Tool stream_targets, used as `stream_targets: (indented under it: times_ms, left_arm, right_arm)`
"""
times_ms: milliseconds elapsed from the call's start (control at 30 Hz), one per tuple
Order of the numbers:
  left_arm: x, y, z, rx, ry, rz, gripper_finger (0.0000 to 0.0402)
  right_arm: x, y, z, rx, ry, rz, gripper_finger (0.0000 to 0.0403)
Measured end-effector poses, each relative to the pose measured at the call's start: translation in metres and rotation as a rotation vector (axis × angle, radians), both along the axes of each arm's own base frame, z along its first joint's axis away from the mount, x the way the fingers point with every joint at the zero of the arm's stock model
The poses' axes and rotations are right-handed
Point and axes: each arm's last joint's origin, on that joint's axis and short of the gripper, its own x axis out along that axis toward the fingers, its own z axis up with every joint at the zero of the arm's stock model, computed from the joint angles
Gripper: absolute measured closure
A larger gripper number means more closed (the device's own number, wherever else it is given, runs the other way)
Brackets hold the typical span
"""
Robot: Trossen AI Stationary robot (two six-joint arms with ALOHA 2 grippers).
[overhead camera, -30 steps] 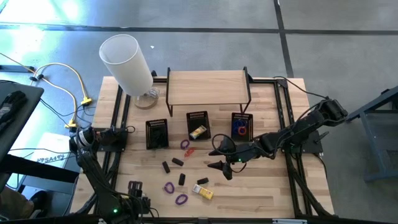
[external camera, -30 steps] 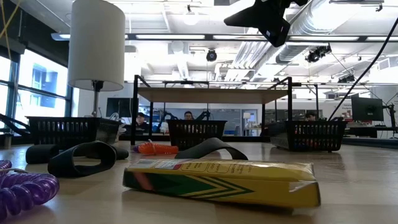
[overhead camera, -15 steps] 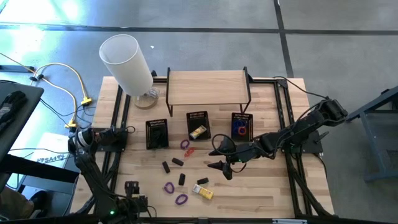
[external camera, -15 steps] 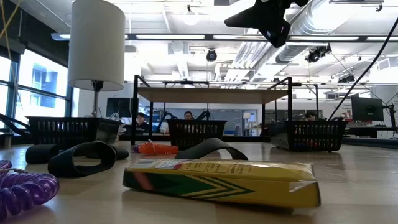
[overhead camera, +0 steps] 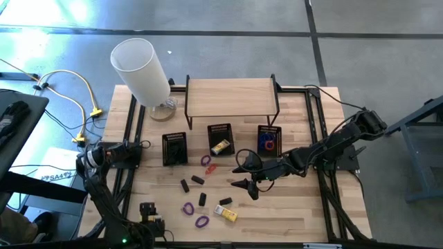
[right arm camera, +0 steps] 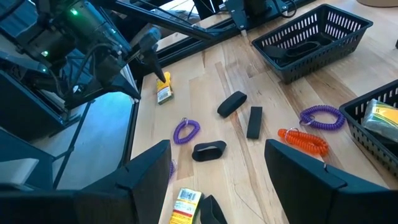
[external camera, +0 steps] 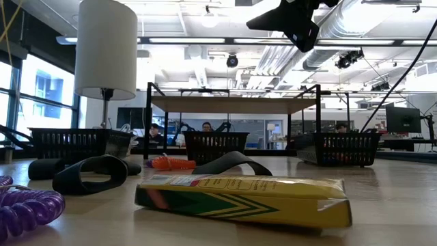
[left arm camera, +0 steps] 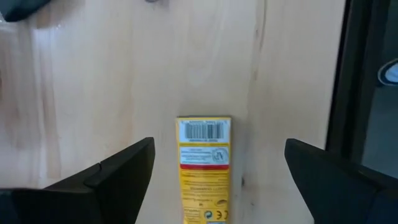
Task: Pick & Place Office Desk Supplies
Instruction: Put the yellow crayon box into the center black bin
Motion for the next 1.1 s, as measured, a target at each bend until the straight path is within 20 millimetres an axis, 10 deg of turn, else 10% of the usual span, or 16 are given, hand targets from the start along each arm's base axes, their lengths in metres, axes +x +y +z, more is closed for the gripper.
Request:
stream_targets:
  times_ms: [1100]
  left_arm:
    - [-0.014,0.028,-0.041,-0.131,0.026,0.042,0.0056]
  right_arm:
    - [0.000,0.000,-0.001,0.021,0.008,-0.013,0.0154]
